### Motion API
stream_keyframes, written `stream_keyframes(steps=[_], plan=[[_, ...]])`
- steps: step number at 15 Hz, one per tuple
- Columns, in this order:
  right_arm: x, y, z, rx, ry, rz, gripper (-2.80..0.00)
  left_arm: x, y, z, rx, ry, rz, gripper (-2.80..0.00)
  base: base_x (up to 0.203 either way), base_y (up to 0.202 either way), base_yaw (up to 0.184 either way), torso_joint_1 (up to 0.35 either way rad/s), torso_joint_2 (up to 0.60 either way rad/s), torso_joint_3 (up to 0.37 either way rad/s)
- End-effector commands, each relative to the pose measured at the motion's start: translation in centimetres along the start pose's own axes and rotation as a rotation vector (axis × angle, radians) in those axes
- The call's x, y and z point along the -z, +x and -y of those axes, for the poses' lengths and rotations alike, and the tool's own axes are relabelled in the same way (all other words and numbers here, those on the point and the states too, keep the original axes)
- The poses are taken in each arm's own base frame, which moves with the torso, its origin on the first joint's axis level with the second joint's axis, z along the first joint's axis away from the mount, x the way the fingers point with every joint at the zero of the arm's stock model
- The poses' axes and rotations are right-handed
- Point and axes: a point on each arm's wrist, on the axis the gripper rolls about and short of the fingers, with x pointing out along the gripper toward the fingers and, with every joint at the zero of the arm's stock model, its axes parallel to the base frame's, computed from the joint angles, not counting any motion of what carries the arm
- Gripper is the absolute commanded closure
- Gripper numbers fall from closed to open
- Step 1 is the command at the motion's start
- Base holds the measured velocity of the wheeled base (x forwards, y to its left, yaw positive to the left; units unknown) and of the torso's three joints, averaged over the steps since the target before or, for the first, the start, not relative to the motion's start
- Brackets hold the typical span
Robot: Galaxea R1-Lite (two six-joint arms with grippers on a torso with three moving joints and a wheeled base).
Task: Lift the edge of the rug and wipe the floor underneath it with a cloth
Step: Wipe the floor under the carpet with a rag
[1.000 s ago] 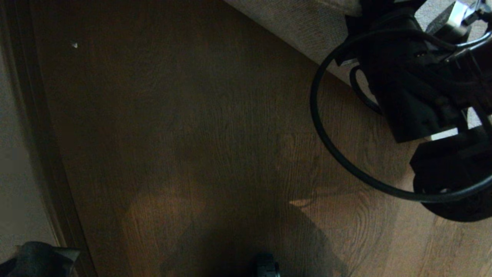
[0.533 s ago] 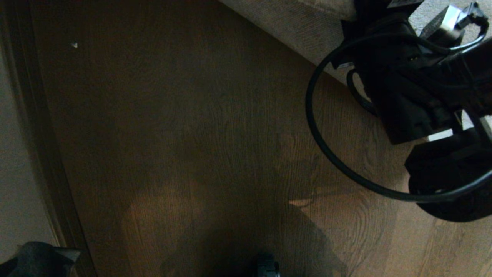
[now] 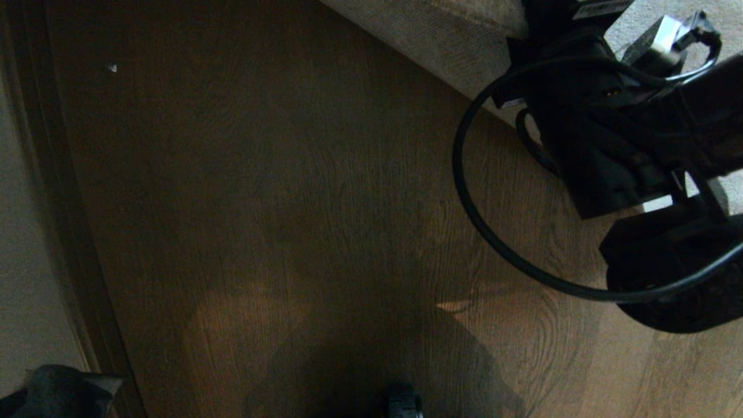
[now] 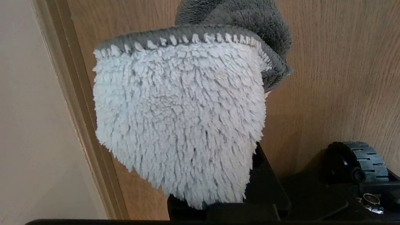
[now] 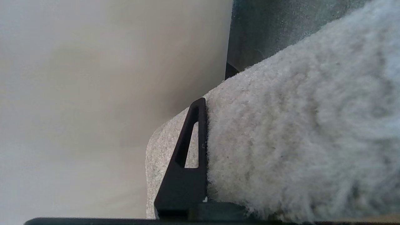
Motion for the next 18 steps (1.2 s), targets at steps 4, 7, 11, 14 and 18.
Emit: stream_keyframes(steps=[4, 7, 11, 14, 18], plan=[[0.0, 0.0, -0.1, -0.032, 0.015, 0.019, 0.0, -0.8, -0.2, 0.0, 0.013, 0.001, 0.028, 0.0, 0.0, 0.0, 0.0, 0.0, 0.0, 0.0], [-0.1, 0.0, -0.1, -0.034, 0.013, 0.021, 0.0, -2.5, -0.3, 0.2, 0.104, 0.003, 0.032, 0.0, 0.0, 0.0, 0.0, 0.0, 0.0, 0.0], [-0.1, 0.1, 0.0, -0.046, 0.013, 0.0, 0.0, -5.3, 1.5, 0.2, 0.148, -0.006, -0.069, 0.0, 0.0, 0.0, 0.0, 0.0, 0.0, 0.0], [-0.1, 0.3, 0.0, -0.053, 0.012, 0.003, 0.0, -7.7, 4.0, 0.1, 0.184, -0.013, -0.151, 0.0, 0.0, 0.0, 0.0, 0.0, 0.0, 0.0], [-0.3, 0.5, -0.3, -0.068, 0.012, 0.013, 0.0, -10.5, 8.2, 0.3, 0.279, -0.008, -0.232, 0.0, 0.0, 0.0, 0.0, 0.0, 0.0, 0.0]])
